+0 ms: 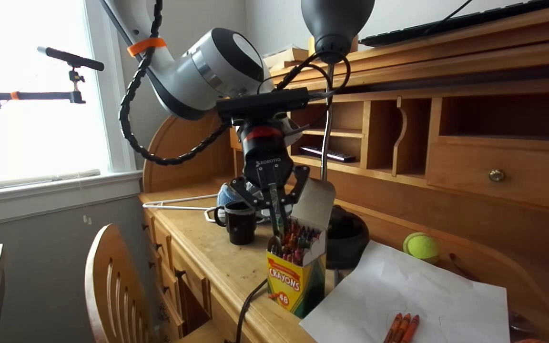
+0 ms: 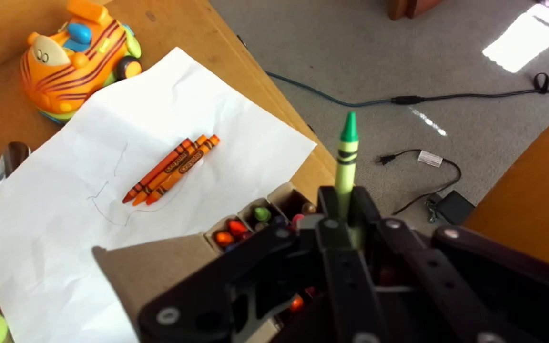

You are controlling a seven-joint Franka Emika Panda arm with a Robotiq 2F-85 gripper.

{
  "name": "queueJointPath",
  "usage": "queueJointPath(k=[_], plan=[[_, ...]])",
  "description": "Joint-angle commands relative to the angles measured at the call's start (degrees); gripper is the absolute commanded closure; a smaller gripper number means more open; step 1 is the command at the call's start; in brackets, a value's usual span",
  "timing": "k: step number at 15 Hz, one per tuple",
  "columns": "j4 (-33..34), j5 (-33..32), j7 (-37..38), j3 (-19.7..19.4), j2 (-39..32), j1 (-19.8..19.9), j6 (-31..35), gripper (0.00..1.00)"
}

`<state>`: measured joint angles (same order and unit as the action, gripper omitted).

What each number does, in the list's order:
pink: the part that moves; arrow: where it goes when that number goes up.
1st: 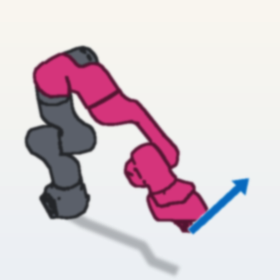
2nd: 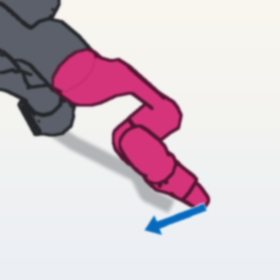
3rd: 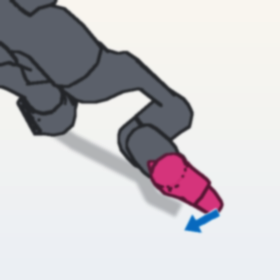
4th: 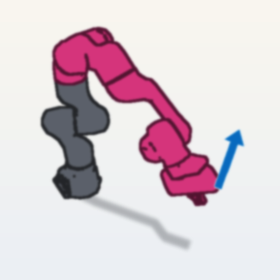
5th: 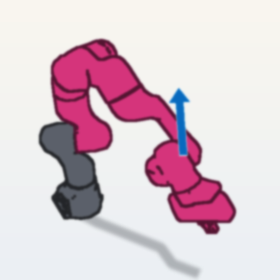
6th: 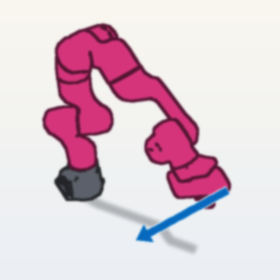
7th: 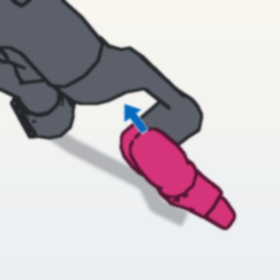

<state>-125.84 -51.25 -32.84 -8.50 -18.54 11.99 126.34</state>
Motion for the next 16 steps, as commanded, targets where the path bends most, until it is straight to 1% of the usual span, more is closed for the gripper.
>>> queueJointPath(k=[1, 10, 16], plan=[[-0.22, -1.03, -0.14, 0.33, 0.00, -0.70, -2.98, 0.97], [-0.13, -2.77, 0.79, 0.39, -0.04, -1.14, -6.31, 0.97], [-0.37, -2.19, 0.17, 0.98, 0.10, -0.83, -5.61, 0.97]])
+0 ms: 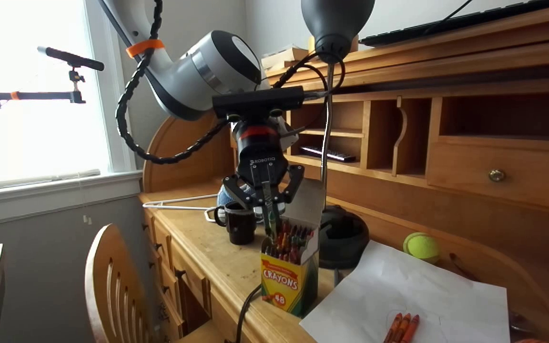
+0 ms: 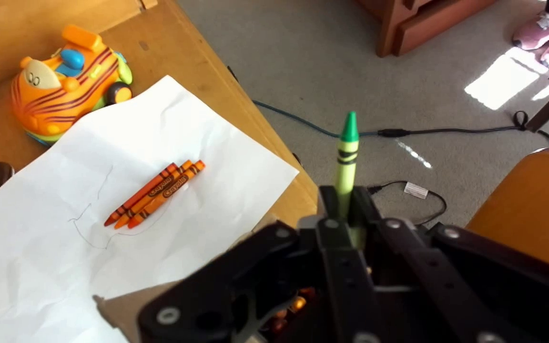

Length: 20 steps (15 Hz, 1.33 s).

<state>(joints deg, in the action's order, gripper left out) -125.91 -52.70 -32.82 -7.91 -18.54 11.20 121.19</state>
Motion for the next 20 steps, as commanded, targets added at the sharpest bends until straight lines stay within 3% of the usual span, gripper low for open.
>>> queueJointPath(k=[1, 20], plan=[[-0.29, -0.67, 0.13, 0.52, 0.11, -0.07, -0.36, 0.97], [0.37, 0.36, 1.07, 1.78, -2.22, 0.03, 0.77, 0.97]])
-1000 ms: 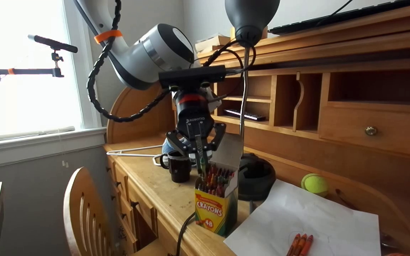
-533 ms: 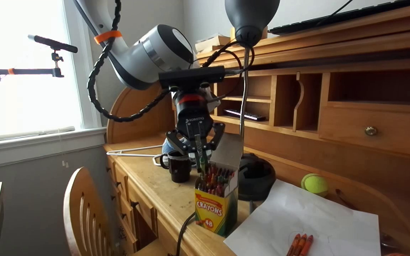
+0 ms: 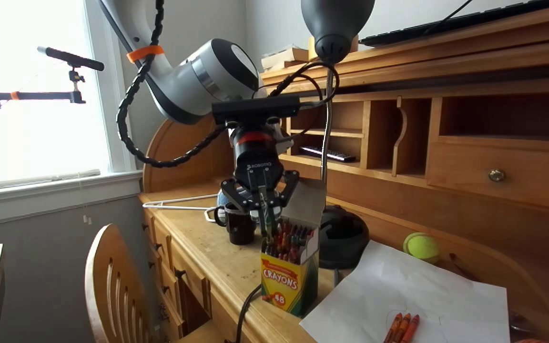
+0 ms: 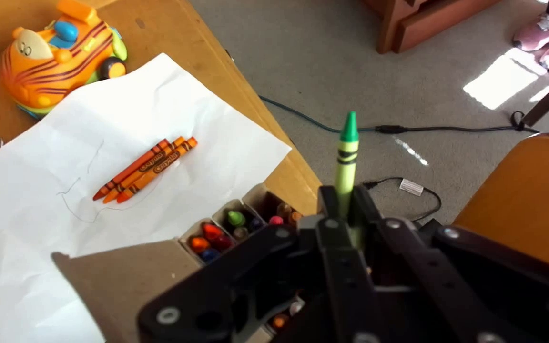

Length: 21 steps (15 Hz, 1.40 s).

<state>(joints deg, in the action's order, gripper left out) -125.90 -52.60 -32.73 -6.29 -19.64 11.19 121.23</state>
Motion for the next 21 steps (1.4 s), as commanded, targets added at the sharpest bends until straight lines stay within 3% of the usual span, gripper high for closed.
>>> queueJointPath(k=[1, 21], plan=[[0.38, 0.25, 1.25, 0.20, -1.25, 0.09, 1.05, 0.97], [4.52, 0.09, 6.06, 0.24, -5.33, -0.21, 0.21, 0.97]])
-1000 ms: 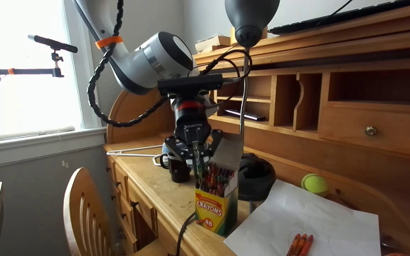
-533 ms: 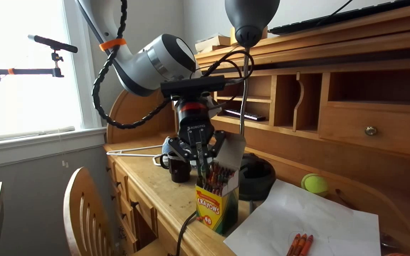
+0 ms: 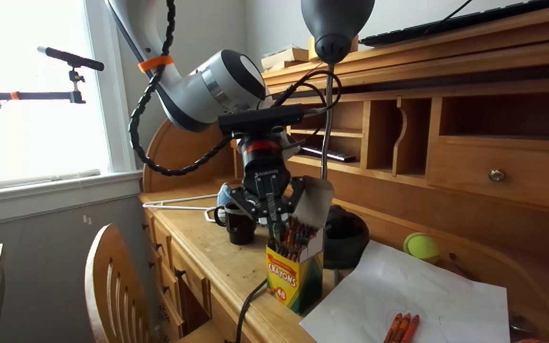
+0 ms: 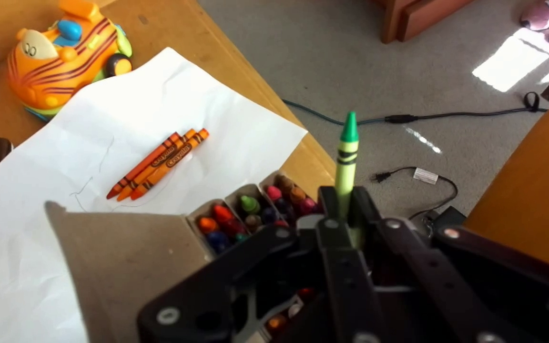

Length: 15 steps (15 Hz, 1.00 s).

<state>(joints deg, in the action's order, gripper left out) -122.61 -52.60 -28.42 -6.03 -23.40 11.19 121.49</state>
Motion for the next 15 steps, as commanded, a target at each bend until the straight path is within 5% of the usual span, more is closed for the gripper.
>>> queueJointPath(k=[1, 2, 10, 15], plan=[[1.30, -0.01, 2.15, -0.03, -1.65, -0.28, -0.09, 0.65], [1.38, 0.00, 2.51, -0.02, -1.71, -0.30, -0.06, 0.64], [2.01, 0.06, 5.03, 0.03, -2.35, -0.41, -0.09, 0.04], [0.51, 0.75, 7.70, 0.66, -0.05, -1.36, -0.95, 0.00]])
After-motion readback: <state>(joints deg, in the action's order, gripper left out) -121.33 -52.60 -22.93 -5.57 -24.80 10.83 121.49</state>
